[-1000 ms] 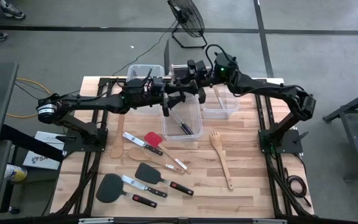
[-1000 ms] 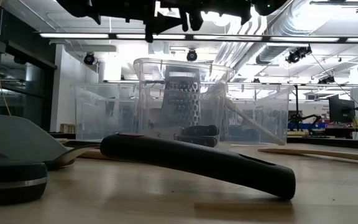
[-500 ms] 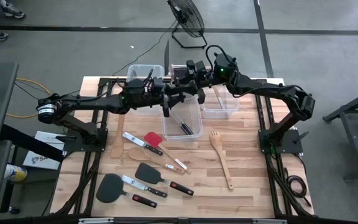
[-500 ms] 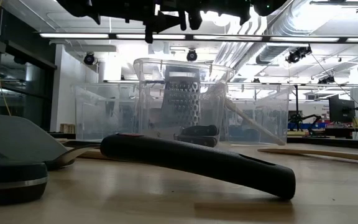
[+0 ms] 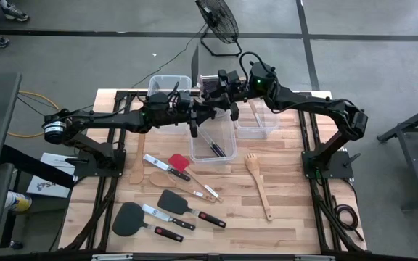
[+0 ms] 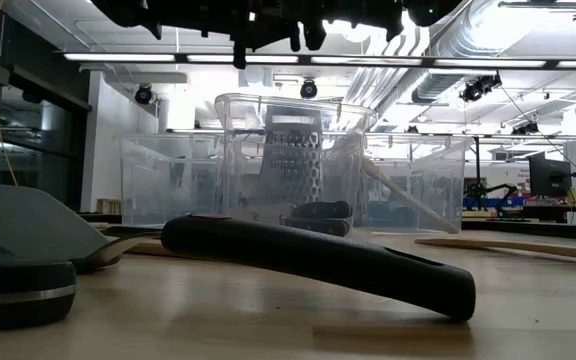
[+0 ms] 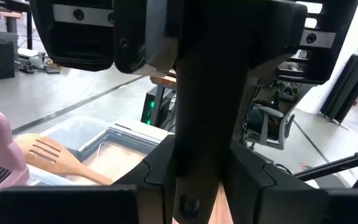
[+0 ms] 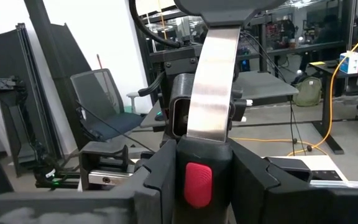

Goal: Pick & Place Kitchen Items
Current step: Put the black spatula into the left transparent bin

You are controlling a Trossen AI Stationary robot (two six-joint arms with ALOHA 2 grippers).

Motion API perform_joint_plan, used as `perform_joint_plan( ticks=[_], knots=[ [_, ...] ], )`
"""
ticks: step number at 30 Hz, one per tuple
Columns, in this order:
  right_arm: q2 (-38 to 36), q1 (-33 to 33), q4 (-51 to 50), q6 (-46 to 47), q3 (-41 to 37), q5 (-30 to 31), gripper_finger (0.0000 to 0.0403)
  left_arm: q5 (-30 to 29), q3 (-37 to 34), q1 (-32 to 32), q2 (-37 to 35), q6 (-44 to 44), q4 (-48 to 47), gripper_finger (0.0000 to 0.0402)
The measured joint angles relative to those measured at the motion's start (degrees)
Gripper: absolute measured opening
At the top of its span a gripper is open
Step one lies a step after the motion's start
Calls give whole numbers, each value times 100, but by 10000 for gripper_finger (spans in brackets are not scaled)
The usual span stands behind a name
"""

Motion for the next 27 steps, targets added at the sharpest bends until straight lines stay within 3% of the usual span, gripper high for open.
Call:
perform_joint_plan(
  ticks=[19, 27],
  knots=[
    [0, 0, -23, -4, 0, -26, 105, -126, 0, 0, 0, 2, -15, 92],
    [-73, -68, -267, 300, 3, 172, 252, -383, -7, 7, -42, -30, -368, 92]
  ],
)
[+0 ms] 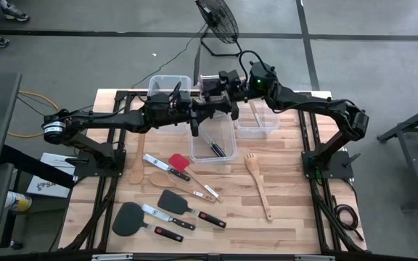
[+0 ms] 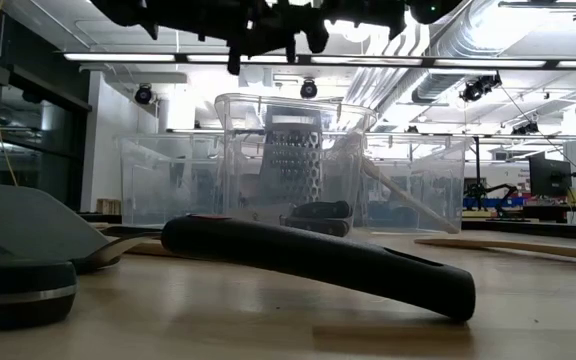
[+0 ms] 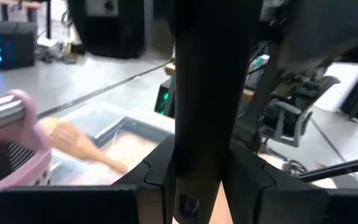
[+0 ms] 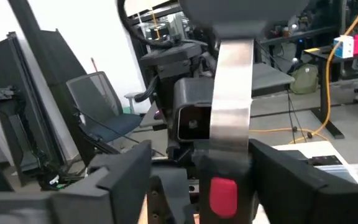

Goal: Pick & Place Kitchen Items
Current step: Put the black spatula into the left transparent bin

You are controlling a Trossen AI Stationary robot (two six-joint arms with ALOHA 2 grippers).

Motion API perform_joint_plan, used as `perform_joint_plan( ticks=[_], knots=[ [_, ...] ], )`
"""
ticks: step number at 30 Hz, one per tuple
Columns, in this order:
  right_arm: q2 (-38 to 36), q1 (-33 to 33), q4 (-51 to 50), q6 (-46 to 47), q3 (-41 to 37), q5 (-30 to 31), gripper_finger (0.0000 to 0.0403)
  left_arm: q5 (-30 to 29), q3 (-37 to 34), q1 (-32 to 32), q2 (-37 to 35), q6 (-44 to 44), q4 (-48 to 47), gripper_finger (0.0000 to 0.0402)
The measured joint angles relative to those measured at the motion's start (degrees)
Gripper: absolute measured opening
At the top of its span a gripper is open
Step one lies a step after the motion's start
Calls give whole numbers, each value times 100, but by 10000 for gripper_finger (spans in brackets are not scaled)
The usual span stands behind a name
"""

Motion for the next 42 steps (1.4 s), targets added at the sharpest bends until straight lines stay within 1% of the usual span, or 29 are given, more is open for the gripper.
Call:
perform_joint_plan(
  ticks=[3, 5, 7, 12, 14, 16, 18, 20, 22, 24, 28, 32, 35, 38, 40, 42],
  knots=[
    [-8, -114, -46, 127, 8, -68, 275, -147, -10, 14, -125, -93, -383, 92],
    [-8, -201, -49, 311, 8, -157, 280, -302, -12, 39, -243, -102, -579, 92],
    [-8, -281, -100, 433, 8, -254, 280, -510, -11, 42, -422, -196, -966, 92],
    [-10, -467, -302, 452, 8, -406, 275, -1357, -2, 42, -916, -259, -2040, 92],
    [-10, -524, -328, 496, 8, -490, 274, -1718, 2, 42, -1112, -433, -2629, 92],
    [-10, -545, -358, 539, 8, -521, 274, -2095, 0, 42, -1219, -604, -3009, 91],
    [-10, -565, -380, 557, 7, -519, 274, -2343, 0, 42, -1311, -792, -3424, 91],
    [-10, -566, -381, 557, 8, -520, 274, -2501, 2, 42, -1341, -962, -3683, 90],
    [-10, -566, -396, 557, 8, -519, 274, -2512, 0, 42, -1355, -1230, -4025, 90],
    [-10, -566, -461, 557, 6, -520, 274, -2470, 0, 42, -1351, -1572, -4167, 90],
    [-10, -566, -577, 557, 6, -517, 274, -2187, 0, 92, -1507, -2294, -4653, 88],
    [-8, -566, -695, 557, 6, -517, 274, -1492, 0, 407, -1804, -3022, -5249, 85],
    [-8, -566, -702, 556, 4, -517, 274, -535, 0, 826, -2033, -3394, -5349, 82],
    [-8, -566, -718, 557, 4, -517, 275, 815, 4, 1344, -2114, -3920, -5449, 76],
    [-8, -566, -727, 555, 4, -517, 275, 1608, 2, 1669, -2104, -4089, -5699, 71],
    [-8, -566, -729, 555, 4, -517, 275, 2201, 2, 1952, -2100, -4127, -5924, 68]
  ],
)
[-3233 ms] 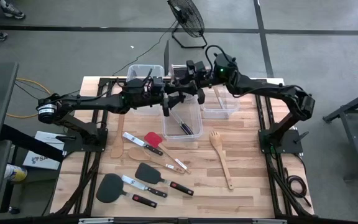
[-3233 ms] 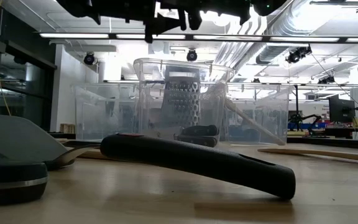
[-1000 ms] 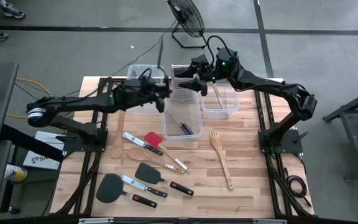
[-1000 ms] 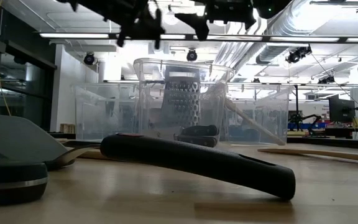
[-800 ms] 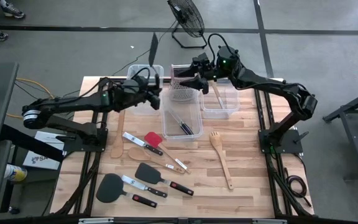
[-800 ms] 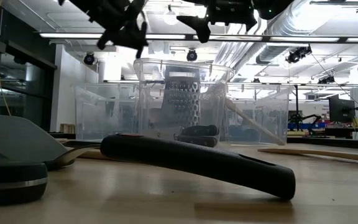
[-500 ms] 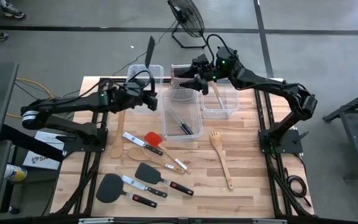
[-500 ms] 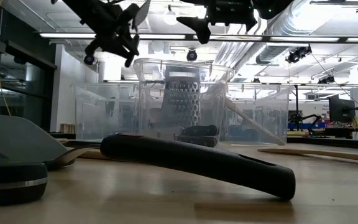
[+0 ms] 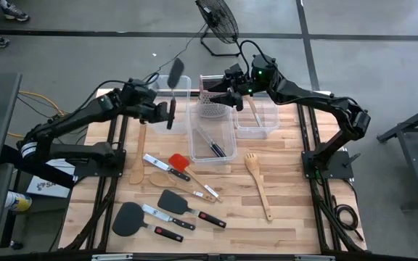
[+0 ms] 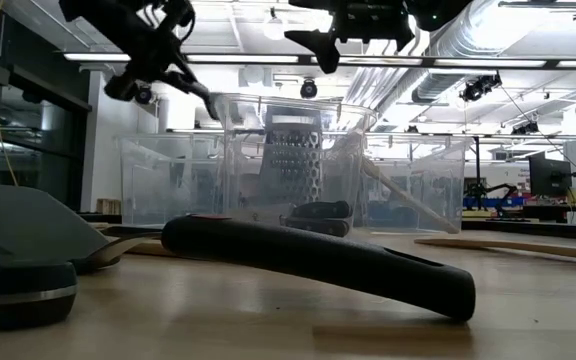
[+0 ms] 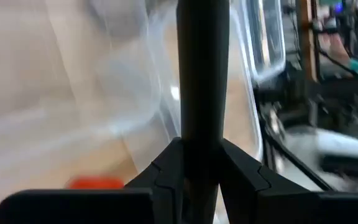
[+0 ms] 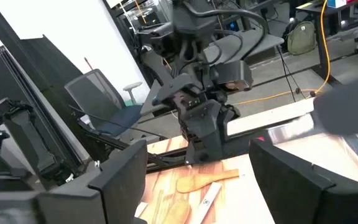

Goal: Pick & Place Kitchen Items
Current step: Put the black spatula into the left transparent bin

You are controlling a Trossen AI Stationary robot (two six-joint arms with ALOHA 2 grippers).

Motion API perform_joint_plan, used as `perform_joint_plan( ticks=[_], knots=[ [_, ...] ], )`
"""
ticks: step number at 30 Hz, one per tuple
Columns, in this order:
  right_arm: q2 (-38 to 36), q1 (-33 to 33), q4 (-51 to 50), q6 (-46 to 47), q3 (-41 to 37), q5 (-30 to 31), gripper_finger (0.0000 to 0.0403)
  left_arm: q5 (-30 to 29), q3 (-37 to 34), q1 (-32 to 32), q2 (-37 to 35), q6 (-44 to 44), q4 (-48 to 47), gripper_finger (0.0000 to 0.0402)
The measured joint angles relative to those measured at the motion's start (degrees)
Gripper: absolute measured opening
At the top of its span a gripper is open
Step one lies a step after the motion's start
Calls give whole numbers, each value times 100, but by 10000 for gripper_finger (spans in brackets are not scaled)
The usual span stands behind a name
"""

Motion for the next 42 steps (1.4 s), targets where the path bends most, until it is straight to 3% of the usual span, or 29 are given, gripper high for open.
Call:
perform_joint_plan(
  ticks=[9, 20, 42],
  knots=[
    [2, 0, -15, -64, -7, -49, 275, 1265, 0, 806, -193, -221, -731, 63],
    [4, 0, -17, -260, -7, -282, 275, 1314, 0, 1198, -384, -345, -1369, 60],
    [7, 0, -251, -306, -7, -302, 275, 1311, 0, 1195, 457, -107, -1207, 60]
  ],
)
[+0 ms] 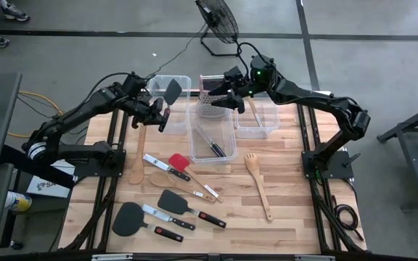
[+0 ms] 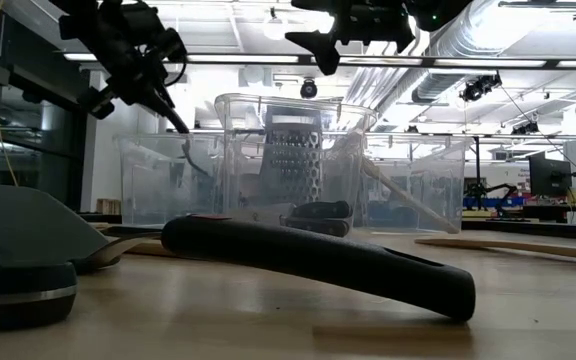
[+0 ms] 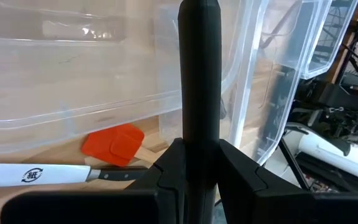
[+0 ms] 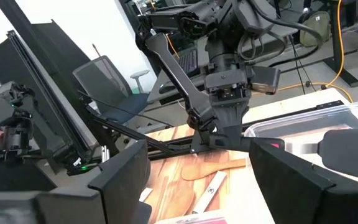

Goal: Pick & Place Kitchen Items
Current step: Put the black spatula into the left transparent bin

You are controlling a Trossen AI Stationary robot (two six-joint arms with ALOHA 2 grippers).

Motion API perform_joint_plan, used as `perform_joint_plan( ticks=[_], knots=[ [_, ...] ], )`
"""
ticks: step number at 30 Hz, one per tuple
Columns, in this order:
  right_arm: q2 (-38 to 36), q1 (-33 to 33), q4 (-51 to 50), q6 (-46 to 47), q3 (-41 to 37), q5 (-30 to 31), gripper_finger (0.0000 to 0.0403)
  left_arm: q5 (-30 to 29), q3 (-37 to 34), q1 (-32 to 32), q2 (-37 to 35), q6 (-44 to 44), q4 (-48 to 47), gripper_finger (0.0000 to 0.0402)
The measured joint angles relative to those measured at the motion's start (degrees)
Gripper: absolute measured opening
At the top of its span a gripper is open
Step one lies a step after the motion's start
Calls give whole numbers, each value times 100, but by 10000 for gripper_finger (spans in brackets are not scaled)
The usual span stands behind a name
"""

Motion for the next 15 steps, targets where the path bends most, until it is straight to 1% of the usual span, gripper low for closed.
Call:
perform_joint_plan(
  ticks=[3, 9, 15],
  knots=[
    [0, 0, -1, 0, 0, 0, 275, -92, 0, 0, 0, -2, -6, 62],
    [0, 0, 7, 0, 0, 3, 275, -199, 0, 0, -2, 1, 3, 100],
    [0, 0, -10, 0, 0, 24, 275, -279, 0, 0, -71, 0, 14, 107]
  ],
)
